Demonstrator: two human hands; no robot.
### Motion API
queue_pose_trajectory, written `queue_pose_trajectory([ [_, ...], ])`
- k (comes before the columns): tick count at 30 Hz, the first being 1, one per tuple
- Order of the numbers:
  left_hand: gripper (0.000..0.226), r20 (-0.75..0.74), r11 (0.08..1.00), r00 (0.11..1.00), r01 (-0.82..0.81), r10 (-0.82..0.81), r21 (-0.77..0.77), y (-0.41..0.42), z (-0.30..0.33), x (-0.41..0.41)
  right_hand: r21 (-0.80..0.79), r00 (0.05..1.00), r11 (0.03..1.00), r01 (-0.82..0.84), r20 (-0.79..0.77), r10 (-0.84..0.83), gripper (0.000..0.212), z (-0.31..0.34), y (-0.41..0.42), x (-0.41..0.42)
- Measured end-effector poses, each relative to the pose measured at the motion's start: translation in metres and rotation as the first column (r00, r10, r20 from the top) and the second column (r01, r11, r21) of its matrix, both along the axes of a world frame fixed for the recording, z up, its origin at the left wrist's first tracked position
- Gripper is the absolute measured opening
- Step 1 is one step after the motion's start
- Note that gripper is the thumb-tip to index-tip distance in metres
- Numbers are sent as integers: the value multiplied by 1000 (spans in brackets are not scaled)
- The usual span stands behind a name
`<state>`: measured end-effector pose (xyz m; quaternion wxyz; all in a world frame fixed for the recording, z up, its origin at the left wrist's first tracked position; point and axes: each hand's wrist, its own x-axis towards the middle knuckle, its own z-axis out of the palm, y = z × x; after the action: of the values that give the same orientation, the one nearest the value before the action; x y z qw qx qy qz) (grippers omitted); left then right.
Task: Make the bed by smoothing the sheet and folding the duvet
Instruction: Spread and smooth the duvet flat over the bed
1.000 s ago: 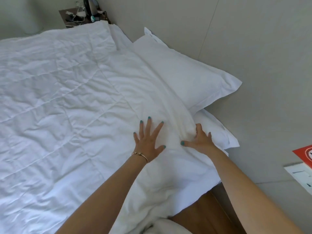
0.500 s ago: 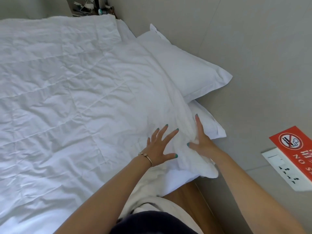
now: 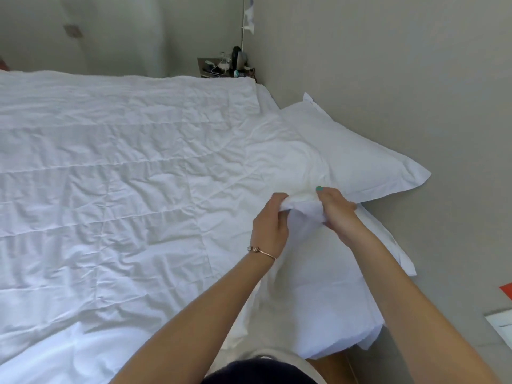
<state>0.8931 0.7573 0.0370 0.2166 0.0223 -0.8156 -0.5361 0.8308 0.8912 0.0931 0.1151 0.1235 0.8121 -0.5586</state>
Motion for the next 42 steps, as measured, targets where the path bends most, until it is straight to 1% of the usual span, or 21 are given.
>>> queue_pose_trajectory([
  [2, 23, 17, 999, 999, 52, -52, -8, -10, 12, -10, 144, 973, 990, -5, -228, 39, 45, 19, -7, 12],
  [4, 25, -4, 995, 995, 95, -95, -33, -16, 23, -14, 215, 781, 935, -281, -514, 353, 72, 35, -5, 24],
  [6, 26, -35, 992, 993, 109, -111, -58, -21, 30, -14, 430, 587, 786, -443, -523, 617, 95, 46, -3, 31],
  [7, 26, -47, 991, 992, 112, -115, -67, -24, 32, -14, 505, 559, 754, -420, -510, 654, 91, 47, -4, 29],
  [10, 16, -7, 993, 994, 104, -105, -50, -27, 31, -12, 446, 598, 858, -256, -624, 503, 42, 50, -15, 17],
  [13, 41, 143, 981, 988, 76, -51, -181, -32, 13, 0, 210, 698, 972, -101, -681, 220, 26, 64, -20, -4],
  [15, 44, 95, 965, 995, 0, 26, -263, -47, -5, 9, 49, 717, 997, 56, -697, -6, 22, 74, -12, -26],
  [17, 37, 0, 966, 998, -63, 65, -250, -68, -8, 8, 159, 652, 949, 274, -755, -62, 23, 81, -6, -37],
  [19, 35, -57, 940, 997, -75, 59, -333, -84, 4, -7, 359, 474, 836, 415, -870, 138, 48, 77, -15, -37],
  [20, 34, -73, 920, 996, -69, 44, -386, -90, 13, -16, 465, 366, 801, 376, -869, 333, 62, 74, -26, -32],
  [21, 33, -79, 903, 996, -60, 29, -426, -96, 25, -26, 605, 255, 740, 293, -796, 549, 74, 70, -41, -28],
  [22, 32, -80, 889, 997, -42, 7, -457, -102, 37, -35, 751, 175, 616, 238, -657, 734, 83, 64, -54, -24],
  [23, 31, -82, 878, 996, -18, -25, -479, -108, 48, -43, 849, 152, 478, 225, -515, 844, 87, 56, -65, -24],
  [24, 30, -86, 865, 994, 12, -64, -502, -113, 55, -50, 891, 179, 393, 228, -435, 883, 83, 47, -72, -29],
  [25, 27, -87, 850, 991, 37, -98, -526, -118, 61, -55, 896, 225, 377, 233, -427, 876, 69, 40, -77, -36],
  [27, 20, -116, 838, 990, 6, -83, -546, -124, 68, -64, 841, 275, 462, 282, -532, 801, 30, 41, -84, -52],
  [28, 22, -138, 835, 990, -50, -31, -549, -127, 68, -67, 818, 285, 489, 303, -567, 773, 19, 45, -89, -59],
  [31, 50, -205, 814, 976, -179, 75, -553, -137, 57, -63, 797, 320, 493, 348, -595, 737, 31, 57, -116, -72],
  [36, 90, -182, 680, 979, -194, 91, -707, -208, -1, -21, 741, 365, 472, 478, -657, 660, 48, 67, -159, -78],
  [40, 93, -116, 558, 965, -230, 233, -797, -299, -28, 8, 725, 411, 405, 557, -664, 624, 51, 77, -199, -82],
  [42, 88, -44, 558, 922, -271, 386, -784, -344, -37, 15, 720, 434, 384, 579, -670, 602, 51, 82, -214, -87],
])
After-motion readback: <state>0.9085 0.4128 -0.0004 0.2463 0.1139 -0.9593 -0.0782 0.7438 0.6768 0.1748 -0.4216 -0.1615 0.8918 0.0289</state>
